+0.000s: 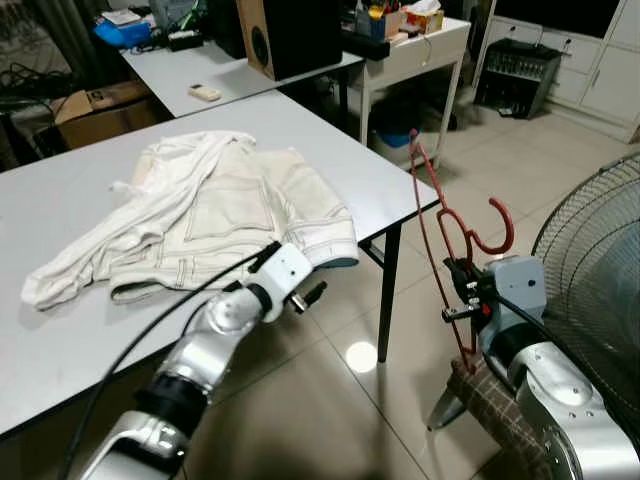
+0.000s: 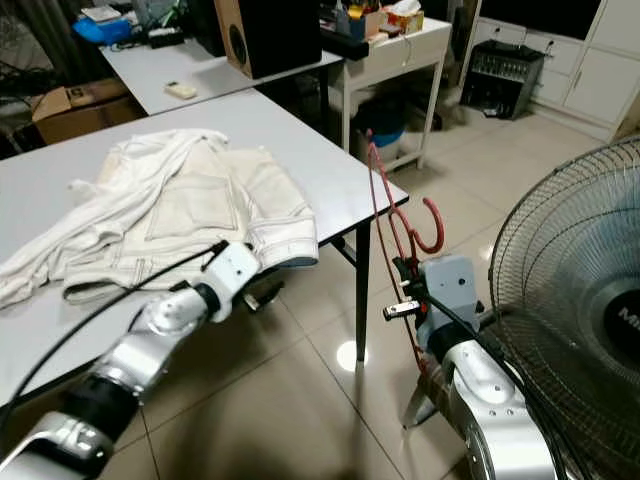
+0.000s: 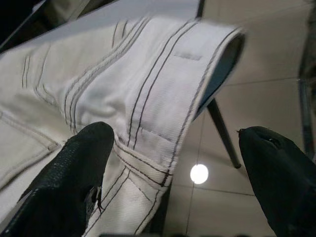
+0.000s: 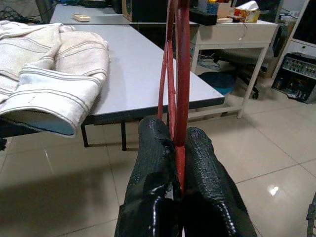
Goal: Hang hanger
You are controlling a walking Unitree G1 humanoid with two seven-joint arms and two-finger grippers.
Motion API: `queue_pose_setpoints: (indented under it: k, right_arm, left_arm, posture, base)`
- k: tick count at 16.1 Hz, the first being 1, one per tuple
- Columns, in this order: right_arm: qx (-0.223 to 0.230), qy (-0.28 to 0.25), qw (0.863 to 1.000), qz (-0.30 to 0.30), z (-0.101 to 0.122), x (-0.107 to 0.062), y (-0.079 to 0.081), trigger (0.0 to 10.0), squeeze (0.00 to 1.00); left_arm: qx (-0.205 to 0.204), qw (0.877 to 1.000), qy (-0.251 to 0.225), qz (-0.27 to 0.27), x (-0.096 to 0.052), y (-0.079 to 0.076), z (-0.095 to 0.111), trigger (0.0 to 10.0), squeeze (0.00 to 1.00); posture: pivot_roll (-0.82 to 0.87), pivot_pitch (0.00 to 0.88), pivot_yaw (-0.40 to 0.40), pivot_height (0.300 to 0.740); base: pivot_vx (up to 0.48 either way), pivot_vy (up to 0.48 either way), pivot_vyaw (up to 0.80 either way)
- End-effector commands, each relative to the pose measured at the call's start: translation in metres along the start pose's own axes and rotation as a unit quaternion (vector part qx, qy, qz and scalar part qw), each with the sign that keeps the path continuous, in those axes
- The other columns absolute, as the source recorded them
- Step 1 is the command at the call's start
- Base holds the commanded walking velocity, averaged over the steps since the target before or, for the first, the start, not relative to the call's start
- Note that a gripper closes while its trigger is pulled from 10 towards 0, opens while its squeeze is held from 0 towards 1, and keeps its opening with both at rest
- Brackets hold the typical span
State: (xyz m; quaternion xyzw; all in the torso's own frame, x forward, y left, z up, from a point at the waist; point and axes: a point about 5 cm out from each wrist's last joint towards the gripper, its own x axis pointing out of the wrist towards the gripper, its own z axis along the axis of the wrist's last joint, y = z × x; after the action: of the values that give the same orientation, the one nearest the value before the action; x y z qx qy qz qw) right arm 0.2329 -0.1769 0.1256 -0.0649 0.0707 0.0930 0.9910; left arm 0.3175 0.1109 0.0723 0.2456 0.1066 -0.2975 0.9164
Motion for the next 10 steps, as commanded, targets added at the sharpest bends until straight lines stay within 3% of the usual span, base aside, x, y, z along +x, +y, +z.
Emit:
queue_pose_setpoints:
  k: [1, 2, 3, 10]
  right_arm:
    - [0.001, -0.010, 1.000, -0.006, 0.004, 0.002, 0.000, 10.0, 0.00]
    - [0.001, -0.010, 1.000, -0.006, 0.003, 0.002, 0.000, 10.0, 0.00]
    - [0.002, -0.009, 1.000, -0.008, 0.002, 0.000, -0.001, 10.0, 0.00]
    - [0.001, -0.006, 1.000, -0.003, 0.001, 0.002, 0.000, 10.0, 0.00]
  left_arm:
    - [0.002, 0.999, 0.008, 0.043, -0.001, 0.015, -0.002, 9.6, 0.00]
    - [0.001, 0.999, 0.007, 0.048, -0.001, 0.016, -0.002, 9.6, 0.00]
    - [0.002, 0.997, -0.011, 0.070, -0.004, 0.025, 0.001, 0.0, 0.00]
    - [0.002, 0.994, -0.055, 0.094, -0.006, 0.038, 0.013, 0.0, 0.00]
  posture:
    - [-0.17, 0.000, 0.120, 0.740]
    - [-0.17, 0.000, 0.120, 0.740]
    - [-0.17, 0.000, 0.120, 0.740]
    - [-0.15, 0.000, 0.108, 0.740]
  base:
    - [0.000, 0.000, 0.00]
    - [0.000, 0.000, 0.00]
    - [0.000, 0.000, 0.00]
    - [0.000, 0.000, 0.00]
